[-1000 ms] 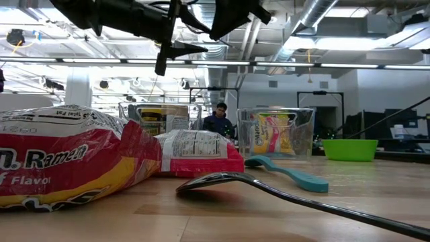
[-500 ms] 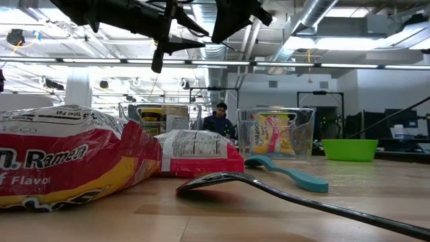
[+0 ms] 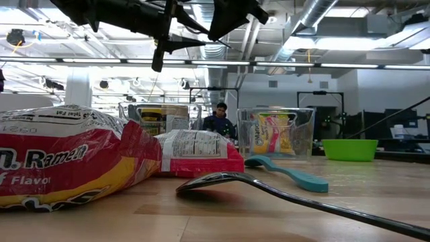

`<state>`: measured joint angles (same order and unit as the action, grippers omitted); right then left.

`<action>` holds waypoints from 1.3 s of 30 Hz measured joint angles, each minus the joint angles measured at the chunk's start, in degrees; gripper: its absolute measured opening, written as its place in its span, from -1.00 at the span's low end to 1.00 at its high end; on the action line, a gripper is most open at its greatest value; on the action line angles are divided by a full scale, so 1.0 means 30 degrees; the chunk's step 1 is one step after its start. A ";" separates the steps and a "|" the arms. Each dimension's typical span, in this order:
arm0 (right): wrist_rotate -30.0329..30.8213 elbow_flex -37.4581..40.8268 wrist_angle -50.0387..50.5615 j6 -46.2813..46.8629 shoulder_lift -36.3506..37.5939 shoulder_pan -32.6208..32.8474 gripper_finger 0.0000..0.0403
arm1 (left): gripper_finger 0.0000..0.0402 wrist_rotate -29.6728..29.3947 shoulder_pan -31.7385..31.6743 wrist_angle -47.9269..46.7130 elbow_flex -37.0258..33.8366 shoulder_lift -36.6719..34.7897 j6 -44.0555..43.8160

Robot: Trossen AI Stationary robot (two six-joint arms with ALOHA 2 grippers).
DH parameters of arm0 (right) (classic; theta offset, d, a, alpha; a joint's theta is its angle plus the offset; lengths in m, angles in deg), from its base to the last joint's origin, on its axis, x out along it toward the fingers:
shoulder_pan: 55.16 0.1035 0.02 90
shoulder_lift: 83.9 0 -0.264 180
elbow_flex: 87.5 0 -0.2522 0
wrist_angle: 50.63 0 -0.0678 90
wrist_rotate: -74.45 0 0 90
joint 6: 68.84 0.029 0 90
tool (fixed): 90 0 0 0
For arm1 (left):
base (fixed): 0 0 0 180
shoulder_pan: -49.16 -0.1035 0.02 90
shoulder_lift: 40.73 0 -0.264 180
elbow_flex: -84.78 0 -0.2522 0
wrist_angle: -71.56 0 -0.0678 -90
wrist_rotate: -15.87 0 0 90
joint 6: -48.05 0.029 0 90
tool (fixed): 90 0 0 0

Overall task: Pick & Place Food Item
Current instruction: Put the silver spoon into the white bin

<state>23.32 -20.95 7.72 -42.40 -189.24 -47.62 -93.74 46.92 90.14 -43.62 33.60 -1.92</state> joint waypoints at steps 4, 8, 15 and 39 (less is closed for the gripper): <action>-0.0019 0.0001 -0.0018 -0.0225 0.0000 -0.0002 -0.97 | -0.48 -0.0007 -0.0007 -0.0015 0.0000 -0.0007 0.0000; -0.0026 -0.0002 -0.0004 -0.0525 0.0000 0.0056 -0.97 | -0.48 -0.0032 -0.0007 -0.0022 0.0000 -0.0007 0.0000; -0.0454 -0.0001 0.0002 -0.0526 0.0000 0.0071 -0.97 | -0.59 -0.0025 0.0000 -0.0022 0.0000 -0.0007 0.0000; -0.0568 -0.0005 0.0378 -0.0511 0.0054 0.0100 -0.70 | -0.98 0.0009 -0.0026 -0.0179 -0.0036 0.0007 0.0149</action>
<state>21.61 -20.96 8.85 -43.94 -189.08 -47.32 -93.71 46.84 89.60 -43.73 33.62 -1.47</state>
